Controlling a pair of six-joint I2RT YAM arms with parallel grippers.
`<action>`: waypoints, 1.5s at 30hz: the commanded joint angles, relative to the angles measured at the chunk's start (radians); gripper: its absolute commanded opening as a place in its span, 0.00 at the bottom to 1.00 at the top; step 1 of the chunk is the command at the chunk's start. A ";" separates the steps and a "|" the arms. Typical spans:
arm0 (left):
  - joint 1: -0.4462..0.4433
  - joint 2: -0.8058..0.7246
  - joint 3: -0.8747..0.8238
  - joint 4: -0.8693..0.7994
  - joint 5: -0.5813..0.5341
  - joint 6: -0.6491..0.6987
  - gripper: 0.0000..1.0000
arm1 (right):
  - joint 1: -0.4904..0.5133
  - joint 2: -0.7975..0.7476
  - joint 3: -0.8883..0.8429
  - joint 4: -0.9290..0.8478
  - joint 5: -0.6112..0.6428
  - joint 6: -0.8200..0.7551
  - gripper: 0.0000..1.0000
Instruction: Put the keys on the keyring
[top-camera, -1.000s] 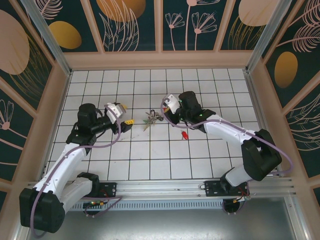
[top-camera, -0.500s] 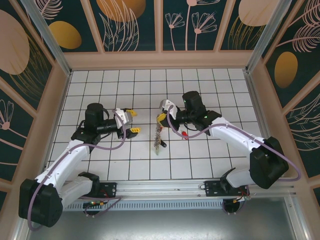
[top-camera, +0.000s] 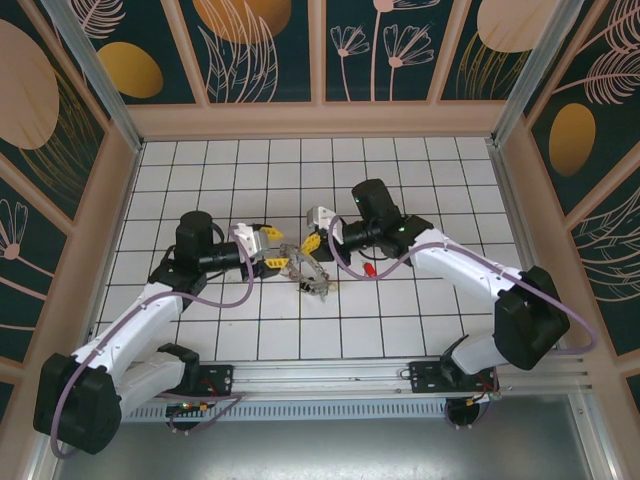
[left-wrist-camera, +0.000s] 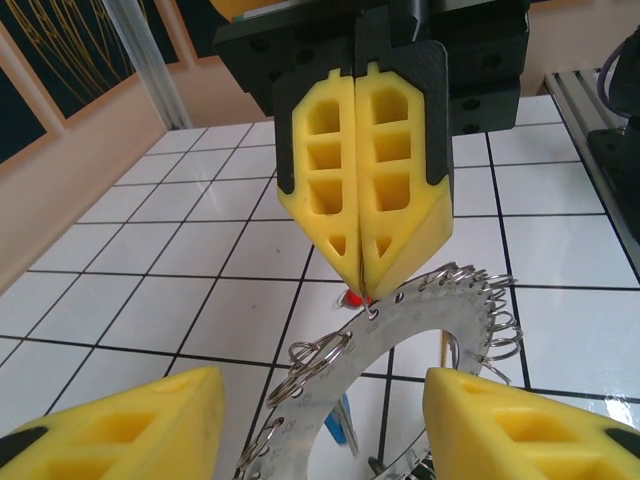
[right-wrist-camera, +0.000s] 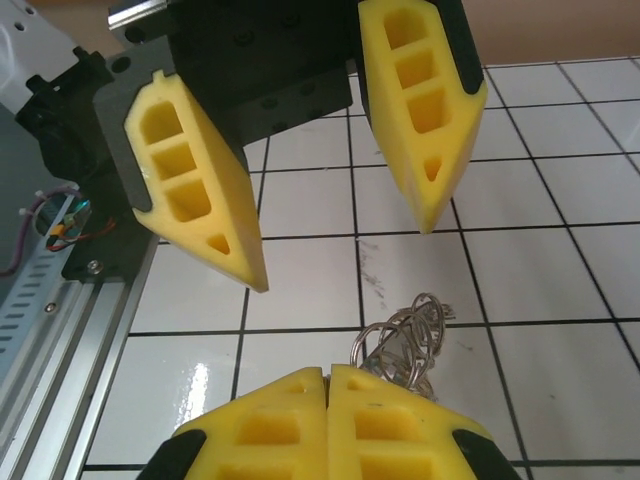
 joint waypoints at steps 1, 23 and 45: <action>-0.006 -0.043 -0.040 0.085 0.003 -0.036 0.53 | 0.023 0.020 0.055 0.046 -0.071 -0.012 0.00; -0.007 -0.076 -0.068 0.012 -0.049 0.040 0.50 | 0.088 0.054 0.042 0.197 0.087 0.112 0.00; -0.006 -0.045 0.025 -0.248 -0.024 0.370 0.64 | 0.106 0.041 0.144 -0.114 0.040 -0.149 0.00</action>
